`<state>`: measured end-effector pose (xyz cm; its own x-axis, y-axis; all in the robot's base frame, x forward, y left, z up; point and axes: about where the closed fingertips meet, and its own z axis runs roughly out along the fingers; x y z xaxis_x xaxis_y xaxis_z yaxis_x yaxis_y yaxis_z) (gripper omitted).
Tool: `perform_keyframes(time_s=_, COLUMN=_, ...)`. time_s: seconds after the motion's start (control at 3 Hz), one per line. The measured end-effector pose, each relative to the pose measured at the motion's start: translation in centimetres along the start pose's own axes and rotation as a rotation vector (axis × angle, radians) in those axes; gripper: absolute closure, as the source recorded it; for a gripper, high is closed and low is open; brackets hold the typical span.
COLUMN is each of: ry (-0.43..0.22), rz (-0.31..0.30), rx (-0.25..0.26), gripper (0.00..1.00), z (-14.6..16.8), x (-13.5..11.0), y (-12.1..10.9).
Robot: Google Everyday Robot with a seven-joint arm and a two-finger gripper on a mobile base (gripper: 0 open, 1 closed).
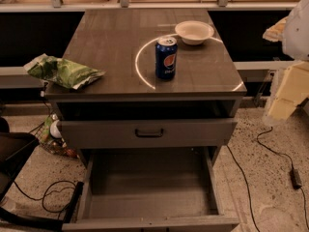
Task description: Close middle drawer
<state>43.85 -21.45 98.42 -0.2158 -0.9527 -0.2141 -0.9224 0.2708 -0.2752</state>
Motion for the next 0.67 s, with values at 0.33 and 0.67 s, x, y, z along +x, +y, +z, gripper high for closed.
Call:
perform_keyframes(time_s=0.33, ry=0.001, rz=0.003, rx=0.009, gripper=0.00, z=0.2, x=-0.1, y=0.1)
perform_keyframes(time_s=0.67, ry=0.013, rz=-0.018, rx=-0.014, gripper=0.00, z=2.3, x=0.9, y=1.5)
